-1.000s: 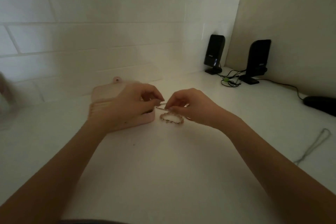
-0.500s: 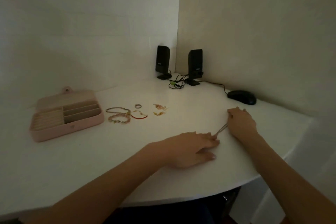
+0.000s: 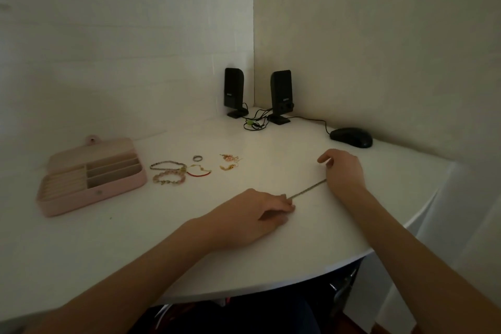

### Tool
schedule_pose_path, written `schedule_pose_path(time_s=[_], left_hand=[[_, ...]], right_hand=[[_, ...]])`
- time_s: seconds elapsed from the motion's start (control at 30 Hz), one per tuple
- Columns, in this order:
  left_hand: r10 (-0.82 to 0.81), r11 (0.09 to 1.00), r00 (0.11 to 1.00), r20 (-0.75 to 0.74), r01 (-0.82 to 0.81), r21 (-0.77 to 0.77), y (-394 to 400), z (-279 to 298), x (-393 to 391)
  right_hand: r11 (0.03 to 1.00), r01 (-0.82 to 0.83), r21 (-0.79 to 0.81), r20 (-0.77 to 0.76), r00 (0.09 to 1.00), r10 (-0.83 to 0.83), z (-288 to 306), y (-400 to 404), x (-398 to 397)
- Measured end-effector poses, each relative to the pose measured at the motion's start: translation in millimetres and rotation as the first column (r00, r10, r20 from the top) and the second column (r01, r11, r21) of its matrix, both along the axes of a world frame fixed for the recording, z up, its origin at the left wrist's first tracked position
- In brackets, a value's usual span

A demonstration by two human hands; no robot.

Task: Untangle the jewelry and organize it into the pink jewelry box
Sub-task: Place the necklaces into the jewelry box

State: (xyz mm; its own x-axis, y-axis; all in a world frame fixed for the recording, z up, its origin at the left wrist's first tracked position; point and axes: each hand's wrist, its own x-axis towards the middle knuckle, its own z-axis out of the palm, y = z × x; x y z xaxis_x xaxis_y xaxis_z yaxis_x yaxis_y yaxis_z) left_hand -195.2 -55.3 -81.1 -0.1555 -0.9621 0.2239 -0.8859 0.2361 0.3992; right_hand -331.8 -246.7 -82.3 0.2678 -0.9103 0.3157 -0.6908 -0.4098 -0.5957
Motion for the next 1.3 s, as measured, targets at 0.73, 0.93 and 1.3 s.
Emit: schedule_pose_path(time_s=[0.73,0.93,1.3], left_hand=[[0.42,0.88,0.627,-0.656,-0.459,0.125,79.8,28.6,126.3],[0.391,0.74,0.483,-0.783,-0.671,-0.043,114.1,55.1,181.1],[0.396,0.655,0.655,-0.644,-0.693,-0.301,113.4,54.0,223.9]], right_hand=[[0.696,-0.697,-0.173,0.412,0.591,0.694,74.5,89.5,169.7],[0.517,-0.841,-0.161,-0.31,0.54,0.782,41.8,110.1,230.5],[0.043,-0.949,0.312,0.598,0.232,0.768,55.8,164.5,284.5]])
